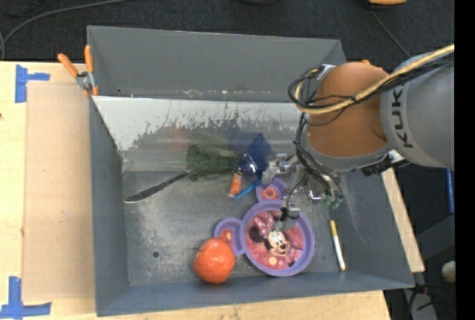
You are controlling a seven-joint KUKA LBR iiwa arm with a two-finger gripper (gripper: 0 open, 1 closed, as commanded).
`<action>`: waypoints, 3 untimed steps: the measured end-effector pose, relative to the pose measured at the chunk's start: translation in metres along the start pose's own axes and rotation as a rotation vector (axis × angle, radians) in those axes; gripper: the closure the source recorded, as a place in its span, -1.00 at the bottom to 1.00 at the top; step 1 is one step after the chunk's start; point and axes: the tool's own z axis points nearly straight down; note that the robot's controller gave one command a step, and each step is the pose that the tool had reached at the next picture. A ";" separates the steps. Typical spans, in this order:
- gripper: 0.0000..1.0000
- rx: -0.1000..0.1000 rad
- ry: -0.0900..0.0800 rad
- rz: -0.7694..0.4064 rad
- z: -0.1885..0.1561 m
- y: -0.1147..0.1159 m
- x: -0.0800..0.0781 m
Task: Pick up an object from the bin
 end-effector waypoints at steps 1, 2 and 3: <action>-1.00 0.000 -0.007 0.000 -0.004 0.000 -0.002; -1.00 0.001 -0.015 -0.113 0.041 0.023 -0.035; 1.00 0.002 -0.010 -0.443 0.079 0.049 0.005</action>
Offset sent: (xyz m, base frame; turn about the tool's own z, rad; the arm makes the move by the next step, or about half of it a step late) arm 0.0462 0.0349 -0.0669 -0.1603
